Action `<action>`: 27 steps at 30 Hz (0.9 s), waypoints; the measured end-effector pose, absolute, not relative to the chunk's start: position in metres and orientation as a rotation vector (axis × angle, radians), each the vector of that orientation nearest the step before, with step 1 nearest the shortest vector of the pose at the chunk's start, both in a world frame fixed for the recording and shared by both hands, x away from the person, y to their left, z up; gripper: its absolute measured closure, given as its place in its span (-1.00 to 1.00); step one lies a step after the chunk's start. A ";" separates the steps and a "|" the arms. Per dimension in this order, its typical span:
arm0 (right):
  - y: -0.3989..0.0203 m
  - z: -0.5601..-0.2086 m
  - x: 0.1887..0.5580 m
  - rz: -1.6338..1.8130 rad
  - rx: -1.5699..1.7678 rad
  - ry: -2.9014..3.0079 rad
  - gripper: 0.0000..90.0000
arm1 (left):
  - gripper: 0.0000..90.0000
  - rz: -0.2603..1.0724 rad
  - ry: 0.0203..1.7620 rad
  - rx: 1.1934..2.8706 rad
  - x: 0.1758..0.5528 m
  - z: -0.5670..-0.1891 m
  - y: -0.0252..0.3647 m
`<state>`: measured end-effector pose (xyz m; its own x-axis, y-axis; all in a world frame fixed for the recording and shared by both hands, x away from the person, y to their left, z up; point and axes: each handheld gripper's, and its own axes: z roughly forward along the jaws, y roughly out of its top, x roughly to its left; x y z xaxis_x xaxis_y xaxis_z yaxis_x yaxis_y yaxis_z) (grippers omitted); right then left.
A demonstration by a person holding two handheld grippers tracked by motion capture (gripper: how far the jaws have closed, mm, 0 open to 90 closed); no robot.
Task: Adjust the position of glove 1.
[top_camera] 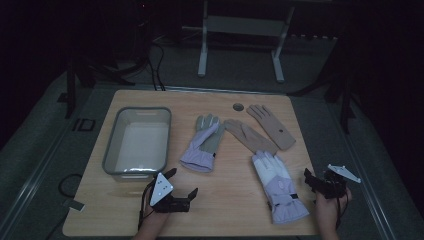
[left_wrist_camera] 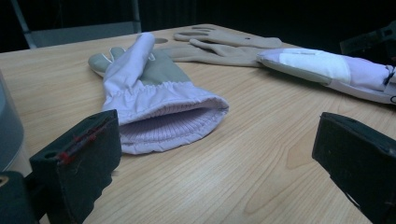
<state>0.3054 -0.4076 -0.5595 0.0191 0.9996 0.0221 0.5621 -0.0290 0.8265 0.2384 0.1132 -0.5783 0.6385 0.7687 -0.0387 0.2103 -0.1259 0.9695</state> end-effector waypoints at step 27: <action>-0.372 -0.499 0.317 0.969 1.416 1.821 -0.69 | -0.96 0.570 0.825 1.664 0.239 -0.578 0.114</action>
